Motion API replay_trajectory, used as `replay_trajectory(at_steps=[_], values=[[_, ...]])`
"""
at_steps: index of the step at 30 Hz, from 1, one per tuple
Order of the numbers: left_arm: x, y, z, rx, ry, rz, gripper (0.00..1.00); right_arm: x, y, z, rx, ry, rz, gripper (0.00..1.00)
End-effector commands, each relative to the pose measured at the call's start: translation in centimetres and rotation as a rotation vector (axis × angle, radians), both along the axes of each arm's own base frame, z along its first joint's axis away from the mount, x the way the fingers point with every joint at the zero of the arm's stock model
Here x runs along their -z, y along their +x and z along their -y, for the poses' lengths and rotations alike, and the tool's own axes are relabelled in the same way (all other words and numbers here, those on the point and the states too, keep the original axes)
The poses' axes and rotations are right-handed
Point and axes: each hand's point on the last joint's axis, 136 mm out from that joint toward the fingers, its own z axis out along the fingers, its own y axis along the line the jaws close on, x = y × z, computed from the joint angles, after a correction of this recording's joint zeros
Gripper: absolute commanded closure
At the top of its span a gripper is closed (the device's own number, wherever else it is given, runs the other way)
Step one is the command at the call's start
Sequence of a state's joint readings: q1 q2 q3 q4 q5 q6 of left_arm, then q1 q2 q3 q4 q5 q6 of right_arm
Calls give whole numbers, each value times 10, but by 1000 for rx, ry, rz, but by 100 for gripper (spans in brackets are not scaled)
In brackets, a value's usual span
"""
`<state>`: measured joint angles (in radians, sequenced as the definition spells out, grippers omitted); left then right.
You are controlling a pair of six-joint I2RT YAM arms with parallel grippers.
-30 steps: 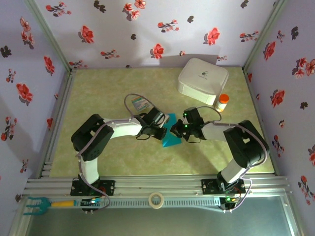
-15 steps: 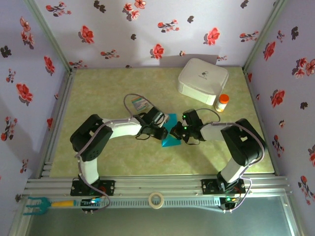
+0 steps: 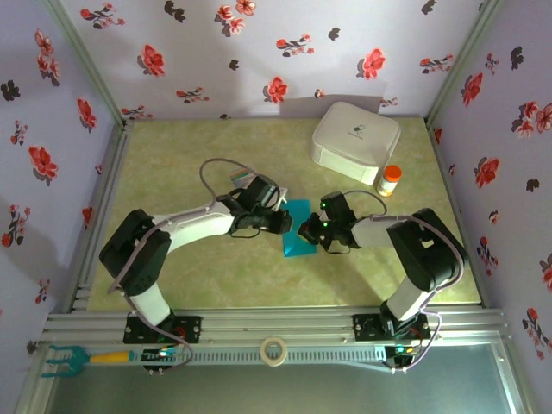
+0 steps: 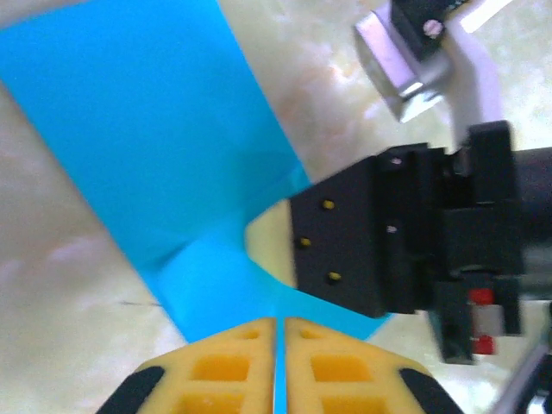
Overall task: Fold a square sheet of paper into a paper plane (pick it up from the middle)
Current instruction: Fold the triangle a second time at the center of the table.
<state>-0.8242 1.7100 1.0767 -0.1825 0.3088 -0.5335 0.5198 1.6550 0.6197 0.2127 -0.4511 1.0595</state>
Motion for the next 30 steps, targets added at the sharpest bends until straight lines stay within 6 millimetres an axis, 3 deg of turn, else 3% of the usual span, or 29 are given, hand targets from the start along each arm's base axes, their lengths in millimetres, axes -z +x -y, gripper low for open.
replay_trajectory(at_steps=[1, 8, 15, 25, 30], values=[[4, -20, 17, 36, -103, -157, 95, 22, -12, 18, 52, -87, -66, 100], [22, -30, 29, 69, -129, -275, 98, 22, -12, 17, 49, -85, -66, 100], [38, -37, 29, 80, -92, -335, 98, 22, -12, 17, 50, -85, -66, 100], [47, -43, 34, 111, -71, -352, 97, 22, -12, 18, 52, -89, -67, 100], [57, -42, 27, 104, -19, -346, 96, 21, -12, 18, 51, -88, -67, 100]])
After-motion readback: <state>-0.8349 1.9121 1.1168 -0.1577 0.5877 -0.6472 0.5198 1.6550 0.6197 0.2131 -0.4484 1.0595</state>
